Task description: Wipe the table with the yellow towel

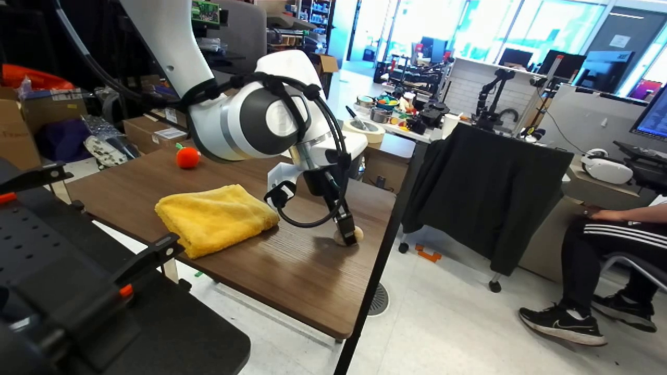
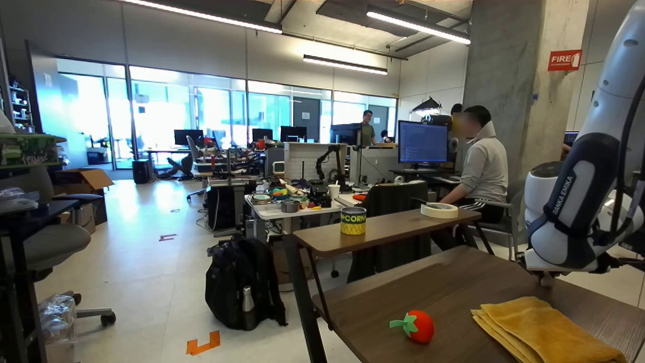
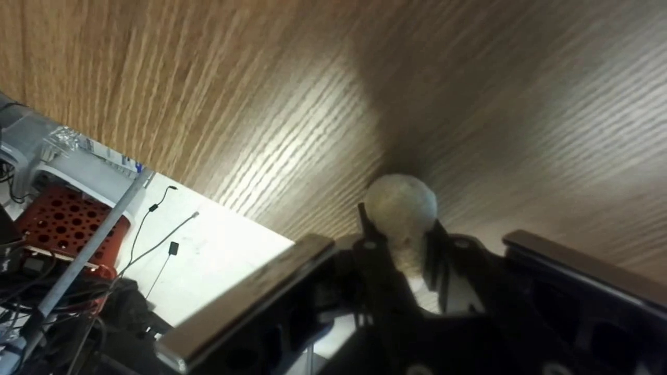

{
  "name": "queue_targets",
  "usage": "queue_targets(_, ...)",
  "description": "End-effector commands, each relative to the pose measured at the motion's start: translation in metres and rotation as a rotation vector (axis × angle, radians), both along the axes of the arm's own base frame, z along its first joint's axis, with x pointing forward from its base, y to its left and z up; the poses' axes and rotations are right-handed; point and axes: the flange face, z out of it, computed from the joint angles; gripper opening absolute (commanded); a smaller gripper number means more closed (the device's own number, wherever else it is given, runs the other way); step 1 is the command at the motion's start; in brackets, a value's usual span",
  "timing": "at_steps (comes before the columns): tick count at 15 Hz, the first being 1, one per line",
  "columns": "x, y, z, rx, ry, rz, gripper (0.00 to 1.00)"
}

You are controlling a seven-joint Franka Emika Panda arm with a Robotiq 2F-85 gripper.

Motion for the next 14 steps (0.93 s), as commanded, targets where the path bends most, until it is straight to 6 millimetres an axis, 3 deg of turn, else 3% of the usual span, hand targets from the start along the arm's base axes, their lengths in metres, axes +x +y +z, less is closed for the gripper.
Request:
queue_targets(1, 0.009, 0.013, 0.0, 0.024, -0.013, -0.014, 0.33)
queue_targets(4, 0.015, 0.039, 0.025, 0.067, -0.062, 0.037, 0.61)
queue_targets(8, 0.025, 0.106, 0.065, 0.173, -0.153, 0.143, 0.95)
queue_targets(9, 0.026, 0.121, 0.071, 0.204, -0.161, 0.171, 1.0)
queue_targets(11, 0.024, 0.161, 0.085, 0.301, -0.132, 0.234, 1.0)
queue_targets(14, 0.01, 0.203, 0.079, 0.41, -0.025, 0.3, 1.0)
